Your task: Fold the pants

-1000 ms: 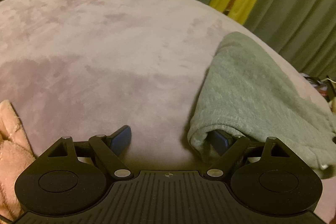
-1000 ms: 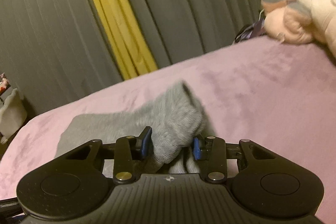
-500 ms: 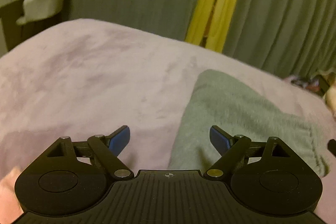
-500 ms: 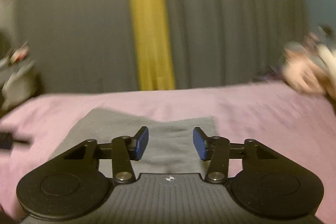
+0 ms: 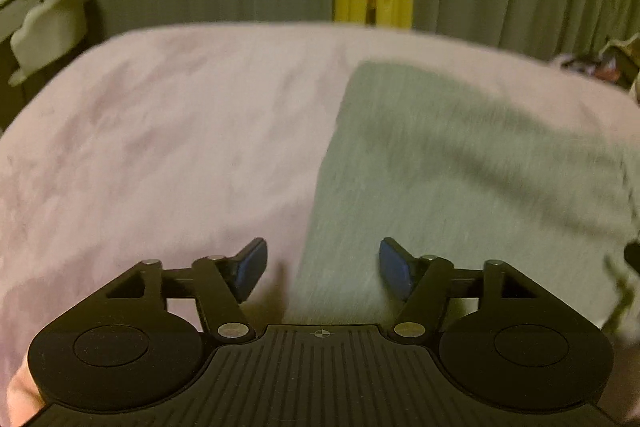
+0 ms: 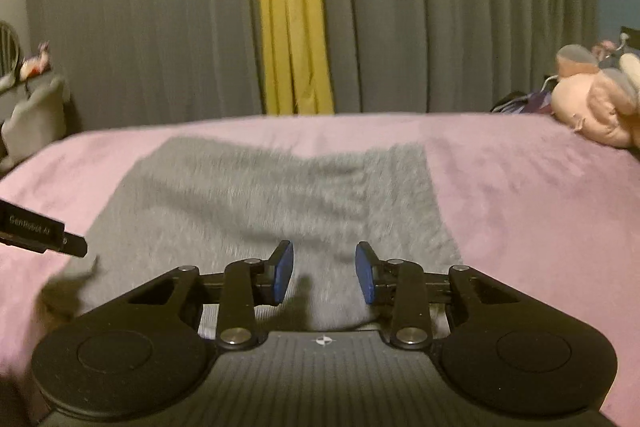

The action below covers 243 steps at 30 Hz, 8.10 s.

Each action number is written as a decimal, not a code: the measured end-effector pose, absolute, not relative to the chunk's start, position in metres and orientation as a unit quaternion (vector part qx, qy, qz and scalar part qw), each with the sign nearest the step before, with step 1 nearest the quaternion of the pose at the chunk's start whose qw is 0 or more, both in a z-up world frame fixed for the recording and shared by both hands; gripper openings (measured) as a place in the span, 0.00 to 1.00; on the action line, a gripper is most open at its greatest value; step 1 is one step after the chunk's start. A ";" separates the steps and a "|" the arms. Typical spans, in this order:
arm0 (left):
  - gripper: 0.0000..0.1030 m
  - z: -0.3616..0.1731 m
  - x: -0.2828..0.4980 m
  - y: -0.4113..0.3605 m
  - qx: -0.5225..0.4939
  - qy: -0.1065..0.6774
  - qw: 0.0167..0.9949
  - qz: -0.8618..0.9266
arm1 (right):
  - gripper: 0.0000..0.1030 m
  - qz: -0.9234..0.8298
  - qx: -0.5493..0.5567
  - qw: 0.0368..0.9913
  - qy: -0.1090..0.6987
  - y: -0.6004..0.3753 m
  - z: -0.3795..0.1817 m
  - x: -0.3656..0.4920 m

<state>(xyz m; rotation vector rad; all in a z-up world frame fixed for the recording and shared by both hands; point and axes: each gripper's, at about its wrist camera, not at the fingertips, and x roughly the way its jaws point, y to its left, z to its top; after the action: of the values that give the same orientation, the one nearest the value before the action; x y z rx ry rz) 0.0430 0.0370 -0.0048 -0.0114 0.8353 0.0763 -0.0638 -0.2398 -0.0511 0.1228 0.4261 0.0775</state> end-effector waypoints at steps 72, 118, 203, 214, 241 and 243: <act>0.96 -0.047 0.012 0.086 -0.136 0.475 0.866 0.081 | 0.71 0.086 0.435 0.837 0.320 -0.308 -0.080 -0.090; 0.96 -0.047 0.077 -0.009 0.153 0.412 0.898 0.028 | 0.68 -0.047 0.108 0.968 0.223 -0.277 -0.089 -0.036; 0.57 -0.063 0.177 0.069 -0.214 0.505 0.819 -0.168 | 0.79 0.183 0.464 0.767 0.403 -0.368 -0.120 0.051; 0.24 -0.008 0.156 0.053 -0.193 0.450 0.850 -0.194 | 0.51 0.168 0.346 0.853 0.354 -0.344 -0.052 0.044; 0.79 -0.042 0.043 -0.030 0.152 0.406 0.898 -0.070 | 0.91 -0.090 0.090 0.923 0.362 -0.319 -0.064 -0.028; 0.80 -0.038 0.033 -0.032 0.156 0.406 0.898 -0.068 | 0.91 -0.086 0.080 0.937 0.329 -0.311 -0.049 -0.037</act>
<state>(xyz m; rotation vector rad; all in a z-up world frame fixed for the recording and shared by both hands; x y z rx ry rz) 0.0334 -0.0315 -0.0384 0.3237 0.8412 -0.1412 -0.0375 -0.3114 -0.0493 0.1636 0.6717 -0.1756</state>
